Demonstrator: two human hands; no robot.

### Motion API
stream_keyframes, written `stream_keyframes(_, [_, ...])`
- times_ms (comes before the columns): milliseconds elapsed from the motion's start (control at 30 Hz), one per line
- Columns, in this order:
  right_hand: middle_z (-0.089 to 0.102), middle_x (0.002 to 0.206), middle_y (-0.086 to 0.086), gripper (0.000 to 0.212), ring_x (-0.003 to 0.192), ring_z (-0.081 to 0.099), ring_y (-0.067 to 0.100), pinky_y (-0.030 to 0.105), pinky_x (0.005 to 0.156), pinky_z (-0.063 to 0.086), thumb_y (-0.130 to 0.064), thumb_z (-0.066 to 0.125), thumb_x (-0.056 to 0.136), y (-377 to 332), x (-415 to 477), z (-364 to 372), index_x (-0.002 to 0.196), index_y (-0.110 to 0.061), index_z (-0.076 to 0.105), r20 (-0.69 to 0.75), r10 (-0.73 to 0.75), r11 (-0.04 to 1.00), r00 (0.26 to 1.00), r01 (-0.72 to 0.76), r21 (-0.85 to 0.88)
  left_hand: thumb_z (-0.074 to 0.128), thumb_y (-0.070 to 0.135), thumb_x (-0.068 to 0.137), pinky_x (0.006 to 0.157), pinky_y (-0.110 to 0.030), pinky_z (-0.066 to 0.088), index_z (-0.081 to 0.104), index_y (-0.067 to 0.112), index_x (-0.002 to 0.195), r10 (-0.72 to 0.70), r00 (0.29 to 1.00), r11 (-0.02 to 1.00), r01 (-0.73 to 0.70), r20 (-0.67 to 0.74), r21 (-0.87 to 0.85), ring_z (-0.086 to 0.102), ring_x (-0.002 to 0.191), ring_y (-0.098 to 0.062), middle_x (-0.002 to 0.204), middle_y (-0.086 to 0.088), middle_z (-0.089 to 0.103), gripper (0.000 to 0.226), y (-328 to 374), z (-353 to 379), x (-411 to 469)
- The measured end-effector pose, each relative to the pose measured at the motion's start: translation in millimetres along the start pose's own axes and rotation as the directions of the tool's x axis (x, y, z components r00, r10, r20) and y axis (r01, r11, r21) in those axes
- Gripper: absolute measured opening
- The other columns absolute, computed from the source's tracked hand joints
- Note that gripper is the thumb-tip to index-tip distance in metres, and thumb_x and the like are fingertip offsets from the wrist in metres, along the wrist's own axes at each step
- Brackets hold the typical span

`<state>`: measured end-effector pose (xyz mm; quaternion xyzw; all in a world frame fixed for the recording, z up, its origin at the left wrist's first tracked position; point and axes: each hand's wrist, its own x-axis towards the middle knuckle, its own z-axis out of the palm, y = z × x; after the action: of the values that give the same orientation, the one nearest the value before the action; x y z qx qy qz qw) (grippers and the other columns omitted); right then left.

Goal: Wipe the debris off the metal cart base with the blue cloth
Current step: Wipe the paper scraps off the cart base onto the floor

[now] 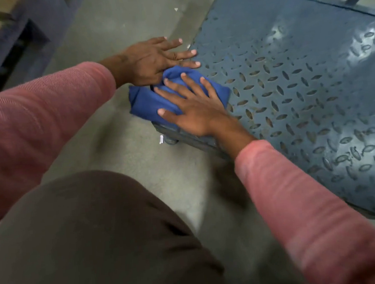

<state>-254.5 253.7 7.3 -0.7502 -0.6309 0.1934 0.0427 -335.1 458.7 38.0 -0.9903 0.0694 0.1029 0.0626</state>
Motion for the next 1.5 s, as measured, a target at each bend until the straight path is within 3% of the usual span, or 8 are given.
stream_keyframes(333, [0.018, 0.165, -0.025, 0.06, 0.157, 0.008, 0.015, 0.049, 0.126, 0.004, -0.067, 0.037, 0.098, 8, -82, 32, 0.154, -0.053, 0.024, -0.172, -0.073, 0.997, 0.982, 0.067, -0.044, 0.004, 0.048, 0.105, 0.12, -0.049, 0.028, 0.017, 0.028, 0.167, -0.157, 0.987, 0.988, 0.157, 0.035, 0.009, 0.027, 0.157, -0.039, 0.172, -0.001, 0.024, 0.066, 29, -4, -19])
stream_keyframes(533, [0.018, 0.166, -0.023, 0.056, 0.157, 0.009, 0.013, 0.046, 0.127, 0.011, -0.064, 0.024, 0.104, 52, -155, 34, 0.157, -0.049, 0.022, -0.323, 0.23, 0.971, 0.918, -0.239, 0.013, 0.0, 0.041, 0.1, 0.13, -0.048, 0.018, 0.023, -0.002, 0.162, -0.287, 0.957, 0.958, 0.286, 0.048, 0.027, 0.023, 0.158, -0.042, 0.169, -0.025, 0.023, 0.079, 78, -4, -14])
stream_keyframes(733, [0.02, 0.167, -0.017, 0.053, 0.157, 0.011, 0.019, 0.056, 0.125, 0.0, -0.055, 0.022, 0.105, 88, -187, 26, 0.157, -0.042, 0.029, -0.357, 0.692, 0.716, 0.627, -0.656, 0.237, 0.018, 0.053, 0.109, 0.13, -0.044, 0.013, 0.007, 0.004, 0.166, -0.123, 0.976, 0.933, 0.052, 0.18, 0.355, 0.014, 0.161, -0.033, 0.174, -0.018, 0.012, 0.076, 104, -44, 29])
stream_keyframes(867, [0.021, 0.168, -0.013, 0.053, 0.157, 0.011, 0.027, 0.066, 0.119, -0.009, -0.044, 0.036, 0.105, 113, -203, 11, 0.157, -0.038, 0.031, -0.314, 0.875, 0.466, 0.369, -0.818, 0.338, 0.014, 0.058, 0.108, 0.131, -0.045, 0.01, -0.001, 0.008, 0.166, -0.026, 0.975, 0.927, -0.058, 0.219, 0.371, 0.008, 0.162, -0.034, 0.175, -0.018, 0.004, 0.078, 132, -63, 81])
stream_keyframes(967, [0.015, 0.169, -0.013, 0.054, 0.158, 0.004, 0.027, 0.068, 0.118, -0.01, -0.042, 0.035, 0.105, 136, -203, 1, 0.158, -0.037, 0.027, -0.274, 0.921, 0.37, 0.276, -0.838, 0.401, 0.013, 0.06, 0.107, 0.131, -0.047, 0.005, 0.001, 0.01, 0.167, -0.04, 0.978, 0.935, -0.036, 0.206, 0.354, 0.01, 0.161, -0.036, 0.173, -0.019, 0.012, 0.079, 156, -73, 131])
stream_keyframes(1200, [0.016, 0.168, -0.015, 0.049, 0.157, 0.003, 0.026, 0.064, 0.122, 0.002, -0.041, 0.034, 0.106, 210, -195, -20, 0.155, -0.043, 0.03, -0.314, 0.906, 0.411, 0.283, -0.766, 0.495, 0.001, 0.066, 0.093, 0.127, -0.051, 0.014, 0.029, 0.008, 0.161, -0.197, 0.98, 0.98, 0.197, -0.018, 0.003, 0.026, 0.155, -0.037, 0.167, -0.021, 0.029, 0.094, 198, -68, 227])
stream_keyframes(1400, [0.008, 0.17, -0.012, 0.077, 0.156, 0.01, 0.03, 0.067, 0.116, 0.023, -0.08, 0.029, 0.092, 260, -190, -29, 0.158, -0.043, 0.02, -0.286, 0.888, 0.459, 0.361, -0.752, 0.473, 0.027, 0.048, 0.109, 0.131, -0.049, 0.006, 0.021, 0.009, 0.165, -0.36, 0.927, 0.903, 0.317, -0.107, -0.289, 0.013, 0.161, -0.032, 0.174, -0.015, 0.016, 0.069, 223, -58, 292])
stream_keyframes(1500, [0.007, 0.17, -0.008, 0.08, 0.147, 0.031, 0.033, 0.063, 0.111, 0.034, -0.079, 0.027, 0.092, 278, -182, -30, 0.16, -0.038, 0.019, -0.335, 0.877, 0.474, 0.345, -0.739, 0.479, 0.029, 0.037, 0.11, 0.132, -0.048, 0.002, 0.017, 0.01, 0.166, -0.396, 0.908, 0.875, 0.326, -0.14, -0.357, 0.007, 0.162, -0.03, 0.175, -0.012, 0.012, 0.064, 234, -60, 328])
